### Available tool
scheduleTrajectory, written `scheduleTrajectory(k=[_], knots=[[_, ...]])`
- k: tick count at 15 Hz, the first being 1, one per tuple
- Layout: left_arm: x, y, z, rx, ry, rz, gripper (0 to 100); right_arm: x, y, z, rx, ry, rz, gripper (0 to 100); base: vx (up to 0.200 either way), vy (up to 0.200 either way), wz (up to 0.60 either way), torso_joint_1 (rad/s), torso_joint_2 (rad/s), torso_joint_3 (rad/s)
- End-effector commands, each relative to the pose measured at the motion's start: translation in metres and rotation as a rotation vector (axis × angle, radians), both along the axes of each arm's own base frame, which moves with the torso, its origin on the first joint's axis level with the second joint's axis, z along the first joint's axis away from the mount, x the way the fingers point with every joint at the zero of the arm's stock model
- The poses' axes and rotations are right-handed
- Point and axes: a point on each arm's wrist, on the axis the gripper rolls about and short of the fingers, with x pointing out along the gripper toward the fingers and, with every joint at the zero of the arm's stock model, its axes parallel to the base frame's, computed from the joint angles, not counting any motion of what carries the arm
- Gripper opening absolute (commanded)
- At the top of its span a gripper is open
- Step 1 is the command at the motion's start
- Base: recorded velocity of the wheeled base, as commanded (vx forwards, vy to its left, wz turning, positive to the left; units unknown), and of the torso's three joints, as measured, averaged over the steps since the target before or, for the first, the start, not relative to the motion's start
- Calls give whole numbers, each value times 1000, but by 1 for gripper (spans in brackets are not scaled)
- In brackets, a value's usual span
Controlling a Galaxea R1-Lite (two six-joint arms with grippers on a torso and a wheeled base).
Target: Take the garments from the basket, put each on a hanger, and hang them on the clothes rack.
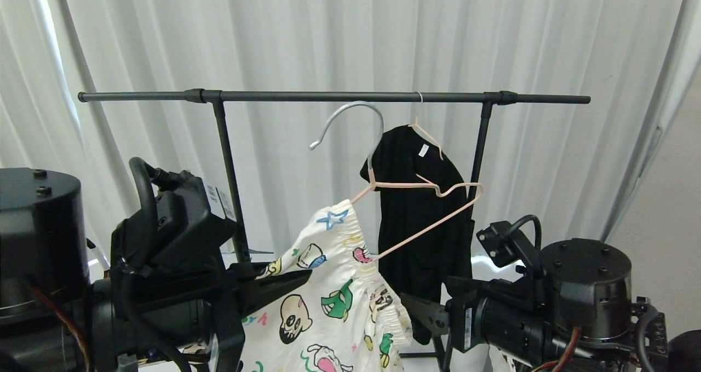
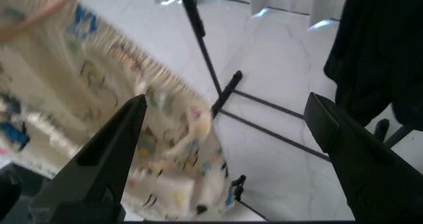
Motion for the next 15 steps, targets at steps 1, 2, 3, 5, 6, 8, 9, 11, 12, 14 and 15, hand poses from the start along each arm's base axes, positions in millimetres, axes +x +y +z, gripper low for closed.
scheduleTrajectory(k=[1, 2, 3, 5, 6, 8, 9, 11, 12, 14, 15], knots=[[-1, 0, 2, -5, -6, 0, 0, -11, 10, -7, -23, 14, 55, 100, 0, 0, 0, 0, 0, 0], [-1, 1, 4, -10, -14, 0, 0, -13, 13, -11, -39, 21, 64, 100, 0, 0, 0, 0, 0, 0], [-2, 1, 5, -13, -17, -5, 0, -12, 15, -16, -54, 27, 62, 100, 0, 0, 0, 0, 0, 0], [-5, 1, 8, -22, -30, -14, 0, -8, 18, -26, -94, 34, 21, 100, 0, 0, 0, 0, 0, 0], [-7, 1, 9, -27, -34, -19, 0, -7, 19, -29, -107, 34, 3, 100, 0, 0, 0, 0, 0, 0], [-9, 2, 9, -28, -37, -22, 0, -2, 17, -35, -137, 33, -41, 100, 0, 0, 0, 0, 0, 0], [-9, 2, 9, -28, -37, -20, 0, -1, 16, -36, -145, 30, -54, 100, 0, 0, 0, 0, 0, 0], [-8, 3, 7, -21, -31, -12, 0, 20, -5, -40, -214, 0, -152, 100, 0, 0, 0, 0, 0, 0], [-7, 5, 3, -12, -22, 1, 0, 27, -14, -40, -234, -11, -183, 100, 0, 0, 0, 0, 0, 0], [-7, 10, -5, 5, -4, 22, 0, 45, -37, -35, -263, -42, -264, 100, 0, 0, 0, 0, 0, 0], [-8, 12, -8, 4, -5, 32, 0, 52, -46, -31, -269, -60, -296, 100, 0, 0, 0, 0, 0, 0]])
